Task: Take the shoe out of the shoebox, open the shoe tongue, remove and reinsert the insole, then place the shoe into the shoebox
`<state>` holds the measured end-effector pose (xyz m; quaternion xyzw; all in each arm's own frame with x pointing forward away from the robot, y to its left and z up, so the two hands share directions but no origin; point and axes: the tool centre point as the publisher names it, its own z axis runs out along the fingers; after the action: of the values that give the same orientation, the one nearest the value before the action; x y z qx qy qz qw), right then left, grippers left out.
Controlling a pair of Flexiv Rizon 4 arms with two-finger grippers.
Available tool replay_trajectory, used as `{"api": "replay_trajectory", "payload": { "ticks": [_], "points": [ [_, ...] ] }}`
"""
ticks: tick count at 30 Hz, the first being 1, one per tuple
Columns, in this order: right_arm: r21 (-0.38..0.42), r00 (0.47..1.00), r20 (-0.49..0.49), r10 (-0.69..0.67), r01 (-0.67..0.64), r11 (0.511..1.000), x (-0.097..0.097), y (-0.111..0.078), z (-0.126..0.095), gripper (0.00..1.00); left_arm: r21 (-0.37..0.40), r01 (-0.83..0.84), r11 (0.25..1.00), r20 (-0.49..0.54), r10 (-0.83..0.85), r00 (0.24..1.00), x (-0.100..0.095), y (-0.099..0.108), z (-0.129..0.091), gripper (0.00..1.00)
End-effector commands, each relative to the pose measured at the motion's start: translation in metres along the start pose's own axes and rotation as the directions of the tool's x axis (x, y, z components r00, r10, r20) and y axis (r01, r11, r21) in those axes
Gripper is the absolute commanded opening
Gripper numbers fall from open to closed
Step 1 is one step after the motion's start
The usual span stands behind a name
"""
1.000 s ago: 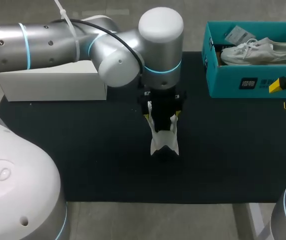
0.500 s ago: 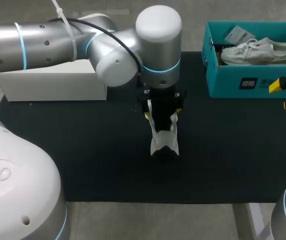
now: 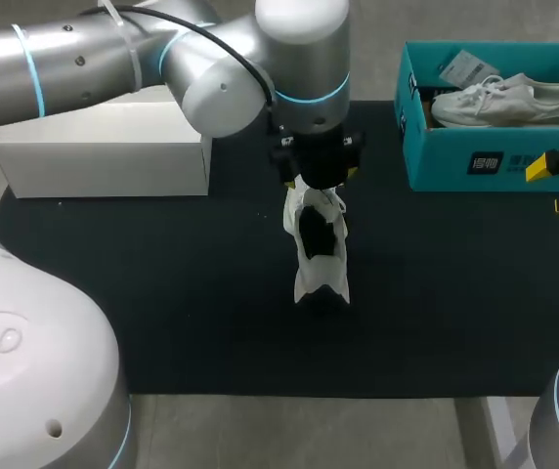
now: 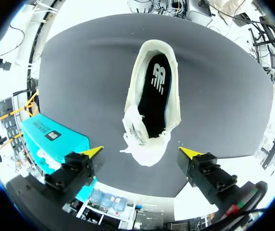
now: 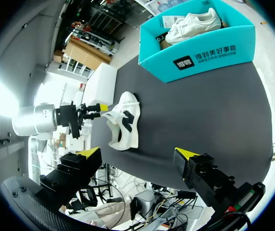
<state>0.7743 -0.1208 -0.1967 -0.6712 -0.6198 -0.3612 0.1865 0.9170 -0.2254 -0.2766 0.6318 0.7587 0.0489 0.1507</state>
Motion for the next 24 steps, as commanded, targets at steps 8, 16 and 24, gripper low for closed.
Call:
{"api": "replay_trajectory", "payload": {
  "ticks": [8,16,24],
  "points": [
    [0.000,1.000,0.002,0.001,-0.001,1.000,0.000,-0.001,0.000,1.00,-0.057,0.063,0.996,-0.014,-0.064,0.998,-0.007,0.020,0.018,0.00],
    [0.000,1.000,0.002,0.001,-0.001,1.000,0.000,-0.001,0.000,1.00,-0.014,0.082,0.997,-0.024,-0.083,0.996,-0.007,0.010,0.043,0.00],
    [0.000,1.000,0.002,0.001,-0.001,1.000,0.000,-0.001,0.000,1.00,0.008,0.077,0.997,-0.106,-0.075,0.992,0.026,-0.014,0.041,0.00]
  ]
}}
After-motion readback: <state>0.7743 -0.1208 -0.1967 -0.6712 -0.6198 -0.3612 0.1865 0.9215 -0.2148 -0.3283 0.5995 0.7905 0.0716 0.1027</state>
